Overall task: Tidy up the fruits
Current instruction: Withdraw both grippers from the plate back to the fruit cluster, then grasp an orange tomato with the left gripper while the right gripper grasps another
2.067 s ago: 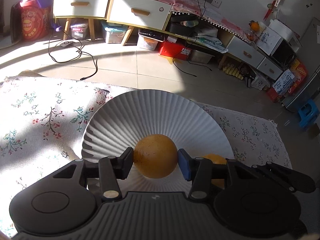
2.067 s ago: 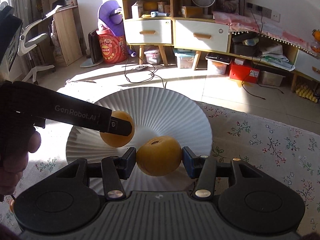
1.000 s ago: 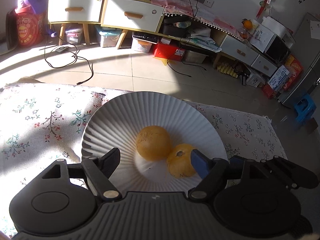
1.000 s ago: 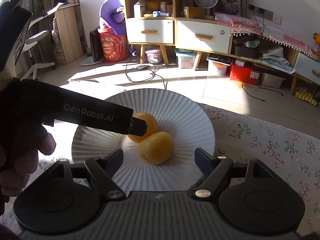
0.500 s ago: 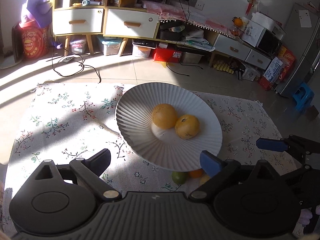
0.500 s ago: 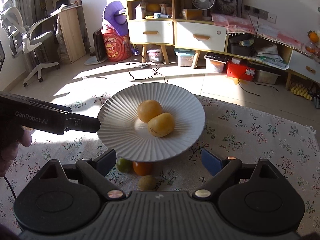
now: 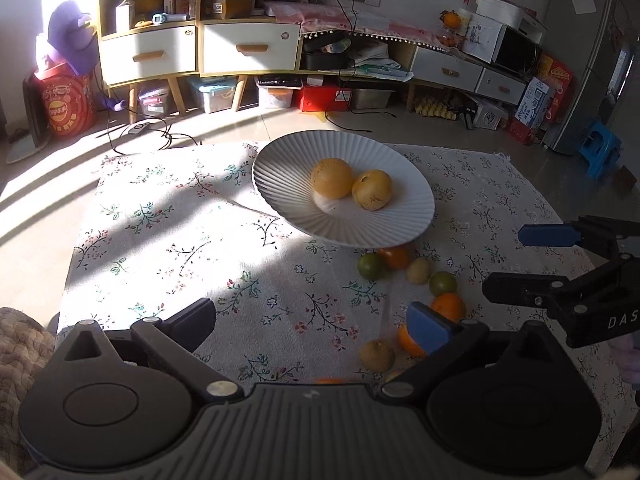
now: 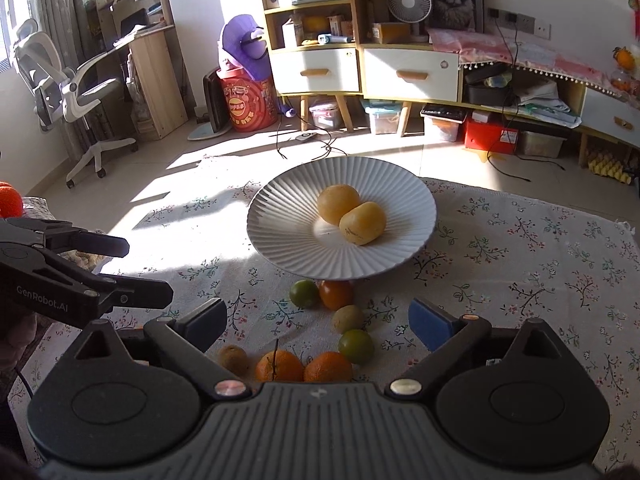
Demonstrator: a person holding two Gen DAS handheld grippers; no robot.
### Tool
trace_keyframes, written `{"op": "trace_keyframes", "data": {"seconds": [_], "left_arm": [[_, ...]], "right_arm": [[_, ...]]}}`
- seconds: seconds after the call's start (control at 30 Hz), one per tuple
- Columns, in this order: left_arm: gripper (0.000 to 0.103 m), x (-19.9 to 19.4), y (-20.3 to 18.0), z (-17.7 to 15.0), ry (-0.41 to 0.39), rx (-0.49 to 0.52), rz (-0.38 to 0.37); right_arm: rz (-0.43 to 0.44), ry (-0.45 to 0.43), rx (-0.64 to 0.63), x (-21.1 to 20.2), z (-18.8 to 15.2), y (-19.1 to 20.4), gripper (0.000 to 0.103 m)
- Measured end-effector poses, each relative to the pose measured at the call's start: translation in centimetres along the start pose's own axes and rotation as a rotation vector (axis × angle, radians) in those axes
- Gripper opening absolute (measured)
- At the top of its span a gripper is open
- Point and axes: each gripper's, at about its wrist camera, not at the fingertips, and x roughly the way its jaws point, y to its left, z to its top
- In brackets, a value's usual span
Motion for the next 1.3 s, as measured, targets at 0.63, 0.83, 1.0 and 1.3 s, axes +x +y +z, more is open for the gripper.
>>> {"op": "trace_keyframes", "data": {"seconds": [0.63, 0.83, 1.0, 1.3], "left_arm": [[0.093, -0.6, 3.3, -6.4, -0.024, 0.026, 0.097], [0.092, 0.2, 3.7, -7.3, 0.033, 0.03, 0.112], [0.085, 0.4, 3.8, -7.2, 0.051, 0.01, 0.082], [0.065, 0.9, 3.6, -7.5, 0.082, -0.013, 0.023]], "right_arm": [[0.061, -0.09, -0.101, -0.2, -4.3, 4.5, 0.102], [0.082, -0.09, -0.159, 0.3, -5.3, 6.3, 0.101], [0.124, -0.063, -0.212, 1.2, -5.9, 7.9, 0.091], [0.162, -0.021, -0.244, 2.1, -6.3, 9.4, 0.068]]}}
